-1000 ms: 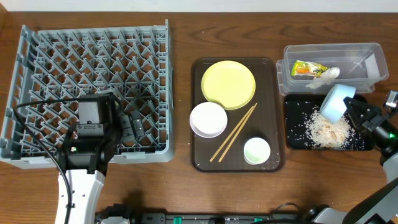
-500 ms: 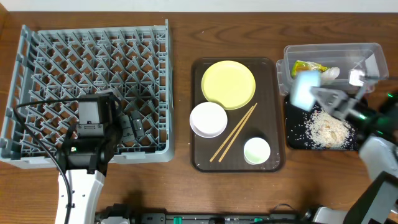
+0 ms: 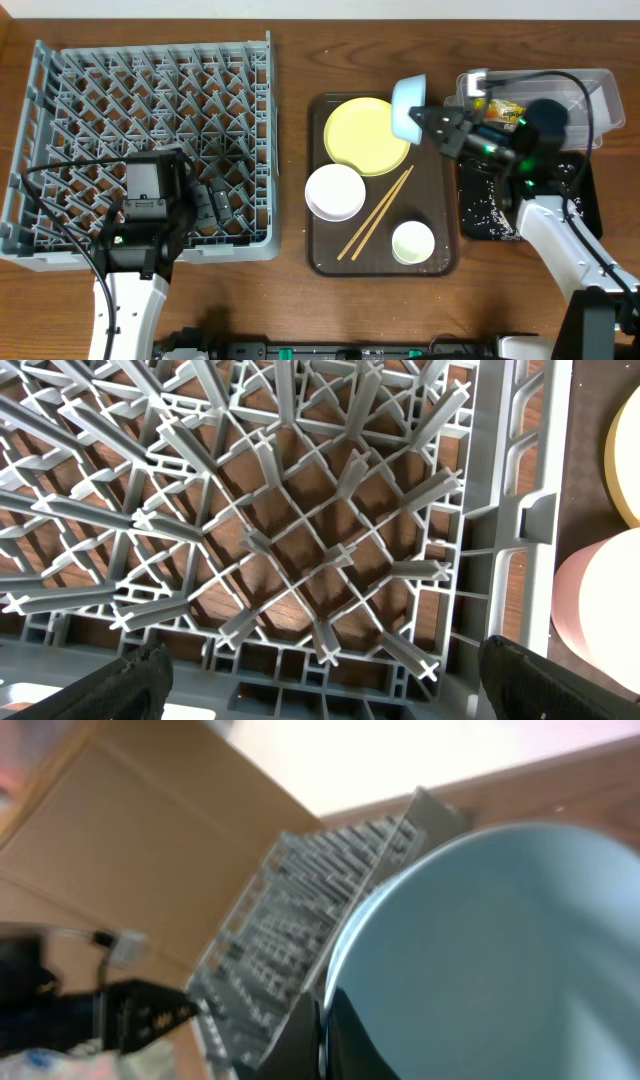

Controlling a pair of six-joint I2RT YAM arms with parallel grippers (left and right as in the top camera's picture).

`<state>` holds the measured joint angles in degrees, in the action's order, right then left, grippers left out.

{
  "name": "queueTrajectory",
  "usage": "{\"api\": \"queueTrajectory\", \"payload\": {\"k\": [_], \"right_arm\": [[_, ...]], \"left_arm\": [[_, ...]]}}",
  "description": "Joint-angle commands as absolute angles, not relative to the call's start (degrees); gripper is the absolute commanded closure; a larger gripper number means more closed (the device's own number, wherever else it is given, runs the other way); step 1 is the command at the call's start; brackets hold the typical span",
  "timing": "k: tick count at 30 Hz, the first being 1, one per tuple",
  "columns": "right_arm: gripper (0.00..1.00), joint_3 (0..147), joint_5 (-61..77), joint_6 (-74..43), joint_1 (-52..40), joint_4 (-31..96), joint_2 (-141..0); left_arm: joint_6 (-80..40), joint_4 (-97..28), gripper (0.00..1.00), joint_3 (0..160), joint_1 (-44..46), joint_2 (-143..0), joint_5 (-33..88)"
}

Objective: Sort waste into correct bins and load items into the dishwasher rack
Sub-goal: 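Carry the empty blue bowl with the right gripper and set it on the yellow plate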

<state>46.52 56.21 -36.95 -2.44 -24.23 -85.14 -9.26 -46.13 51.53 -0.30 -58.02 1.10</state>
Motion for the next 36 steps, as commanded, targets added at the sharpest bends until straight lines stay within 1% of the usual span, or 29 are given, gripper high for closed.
{"api": "queueTrajectory", "payload": {"k": [1,3,5,9,13,18,25,26,28,31,32,36], "right_arm": [[0.99,53.34,44.38,-23.16,-6.61,-12.82,-85.19],[0.99,58.11,38.57,-15.79,-9.17,-1.56,-85.38],[0.99,62.08,32.25,-10.09,-11.55,7.09,-85.82],[0.99,67.05,21.63,-3.16,-16.10,17.50,-87.94],[0.99,67.33,14.94,-2.44,-19.40,18.68,-91.68],[0.99,67.33,13.82,0.99,-22.22,15.57,-98.28],[0.98,67.33,10.52,2.02,-25.69,12.01,-106.91],[0.95,67.33,10.52,2.02,-26.02,11.90,-107.46],[0.77,67.33,10.52,2.02,-26.44,11.73,-107.92],[0.62,67.44,10.55,2.00,-26.55,11.81,-107.33],[0.56,67.48,10.57,2.00,-26.55,12.10,-106.65],[0.50,67.72,10.52,2.00,-26.26,16.14,-100.77]], "left_arm": [[-10.00,-46.19,0.01,52.73,-0.19,-58.00,0.82],[-10.00,-46.17,0.01,52.73,-0.19,-58.00,0.82],[-10.00,-46.17,0.01,52.73,-0.19,-58.00,0.82],[-10.00,-46.17,0.01,52.73,-0.19,-58.00,0.82],[-10.00,-46.17,0.01,52.73,-0.19,-58.00,0.82],[-10.00,-46.17,0.01,52.73,-0.19,-58.00,0.82],[-10.00,-46.17,0.01,52.73,-0.19,-58.00,0.82],[-10.00,-46.17,0.01,52.73,-0.19,-58.00,0.82],[-10.00,-46.17,0.01,52.73,-0.19,-58.00,0.82],[-10.00,-46.15,0.01,52.73,-0.19,-58.00,0.82],[-10.02,-46.17,0.01,52.73,-0.19,-58.00,0.82],[-10.02,-46.19,0.01,52.73,-0.19,-57.98,0.82]]}}
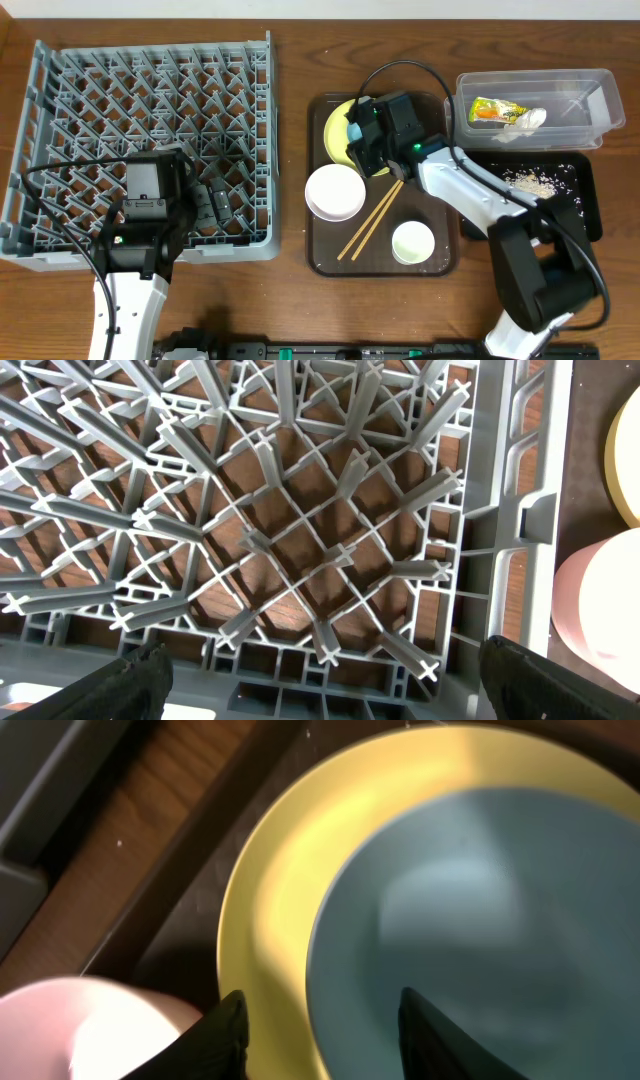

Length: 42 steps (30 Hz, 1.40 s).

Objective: Sort waste into correct bins and load items into the dishwasher rack
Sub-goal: 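Carry the empty blue bowl with the right gripper and set it on the yellow plate, then grasp the white cup with the right gripper and lift it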

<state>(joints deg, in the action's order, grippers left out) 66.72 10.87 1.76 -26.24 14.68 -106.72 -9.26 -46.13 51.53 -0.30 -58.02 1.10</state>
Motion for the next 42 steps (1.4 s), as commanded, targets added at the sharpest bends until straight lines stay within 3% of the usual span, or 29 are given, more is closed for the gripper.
{"api": "queueTrajectory", "payload": {"k": [1,9,20,37,42], "right_arm": [[0.50,67.72,10.52,2.00,-25.96,17.87,-98.41],[0.52,67.72,10.50,2.00,-22.33,38.70,-83.48],[0.71,66.89,8.80,-0.47,-20.80,61.14,-84.75],[0.76,55.35,4.93,-12.93,-20.80,58.67,-85.30],[0.97,53.30,4.93,-14.15,-20.80,56.93,-85.30]], "left_arm": [[-10.02,-46.19,0.01,52.73,-0.19,-57.98,0.82],[-10.02,-46.04,0.01,52.73,-0.19,-58.00,0.82],[-10.00,-46.04,0.01,52.73,-0.19,-58.00,0.82],[-10.00,-46.02,0.01,52.73,-0.19,-58.00,0.82],[-10.02,-46.02,0.01,52.73,-0.19,-58.00,0.82]]}}
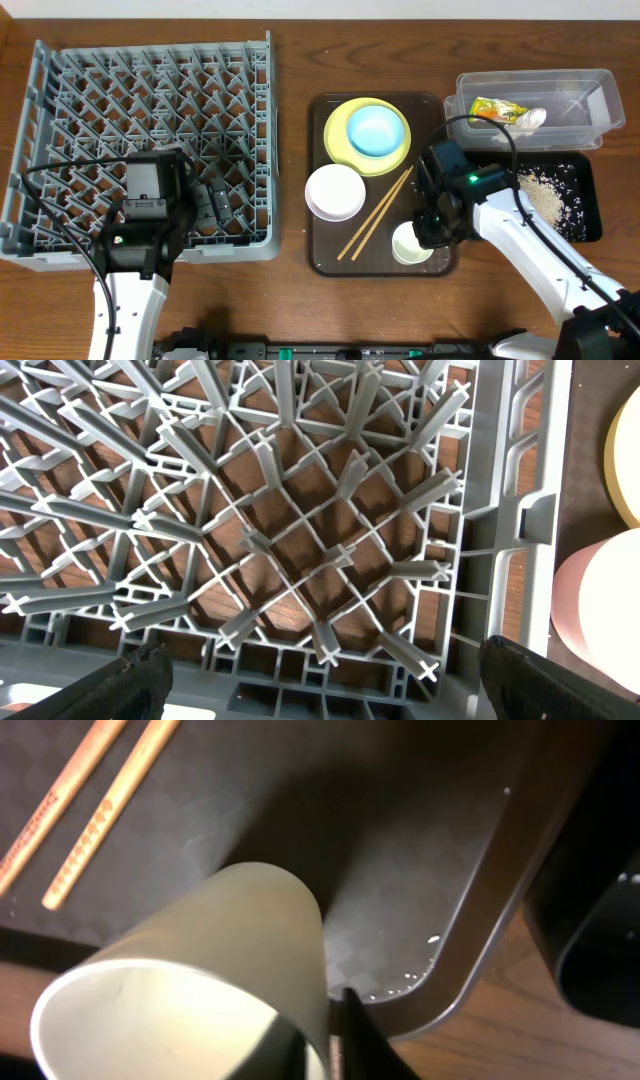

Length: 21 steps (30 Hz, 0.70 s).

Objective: Sort waste into correct bins and load items into the dishwasher rack
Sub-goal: 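Grasp the white cup with the right gripper and lift it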

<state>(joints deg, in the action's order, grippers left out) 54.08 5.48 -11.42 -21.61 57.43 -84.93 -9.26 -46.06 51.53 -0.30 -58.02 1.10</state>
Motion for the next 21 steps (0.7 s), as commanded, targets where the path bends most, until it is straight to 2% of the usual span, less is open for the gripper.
{"api": "queueTrajectory", "payload": {"k": [1,6,10,17,21], "right_arm": [[0.99,53.28,4.95,-14.66,-20.80,56.55,-85.30],[0.99,54.02,5.50,-15.42,-20.67,54.13,-85.30],[0.99,58.15,12.23,-14.20,-17.80,53.95,-84.99],[0.99,66.65,41.91,-6.26,-4.67,51.40,-84.99],[0.99,66.70,54.76,-5.02,-0.64,46.96,-85.38]], "left_arm": [[-10.00,-46.02,0.01,52.73,-0.19,-58.00,0.82],[-10.00,-46.04,0.01,52.73,-0.19,-58.00,0.82],[-10.00,-46.04,0.01,52.73,-0.19,-58.00,0.82],[-10.04,-45.95,0.01,52.73,-0.19,-58.00,0.84],[-12.27,-45.36,0.01,52.73,-0.19,-57.98,1.21]]}}
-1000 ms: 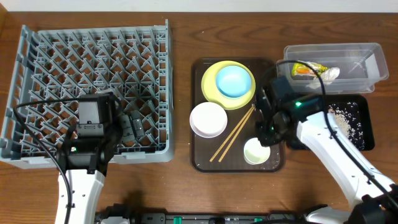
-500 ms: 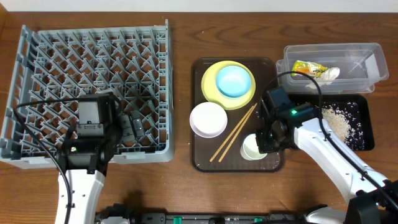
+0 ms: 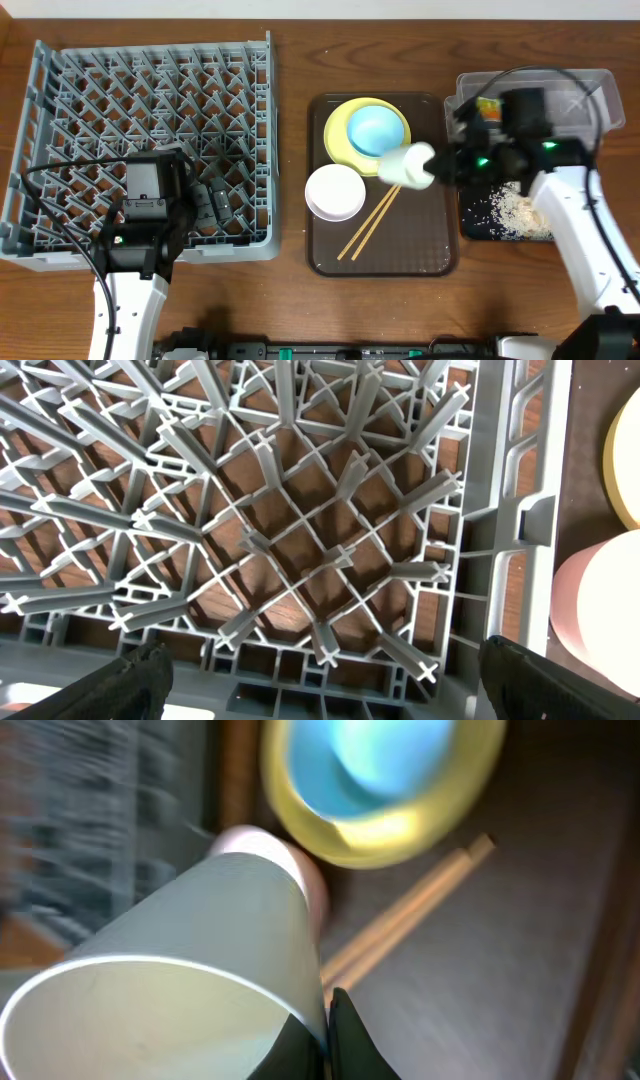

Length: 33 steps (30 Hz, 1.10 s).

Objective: Sort waste into correct bins and load items into the dishwasher rack
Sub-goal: 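Grasp the white cup with the right gripper and lift it, then pass the white cup from the right gripper to the left gripper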

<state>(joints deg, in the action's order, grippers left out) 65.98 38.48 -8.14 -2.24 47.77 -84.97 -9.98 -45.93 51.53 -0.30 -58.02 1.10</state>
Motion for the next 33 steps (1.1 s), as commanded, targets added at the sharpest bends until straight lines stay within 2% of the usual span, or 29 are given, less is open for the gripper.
{"api": "queueTrajectory", "payload": {"k": [1,4,8,15,20,24,33], "right_arm": [[0.99,66.70,56.25,-4.51,-0.67,46.46,-85.47],[0.99,66.70,60.90,-2.79,-1.85,44.75,-85.95],[0.99,66.70,67.77,-2.96,-4.71,39.40,-87.53],[0.99,66.70,81.54,-9.32,-8.12,23.33,-91.39],[0.99,66.70,82.61,-12.23,-9.34,17.17,-93.34],[0.99,66.70,82.81,-12.23,-9.98,16.03,-93.67],[0.99,66.70,82.81,-12.23,-10.59,14.94,-93.67]], "left_arm": [[-12.36,-44.88,0.01,52.73,-0.19,-57.98,2.37],[-12.36,-40.69,0.01,52.73,-0.19,-58.00,11.05],[-14.55,-30.79,0.01,52.75,-0.19,-58.89,30.20],[-30.00,-15.27,0.01,52.75,-0.19,-67.44,62.63],[-38.41,-3.88,0.01,52.75,-0.16,-74.22,80.95],[-41.52,0.16,0.02,52.75,0.14,-77.34,86.67],[-44.99,6.44,0.01,52.75,7.51,-77.91,86.94]]}}
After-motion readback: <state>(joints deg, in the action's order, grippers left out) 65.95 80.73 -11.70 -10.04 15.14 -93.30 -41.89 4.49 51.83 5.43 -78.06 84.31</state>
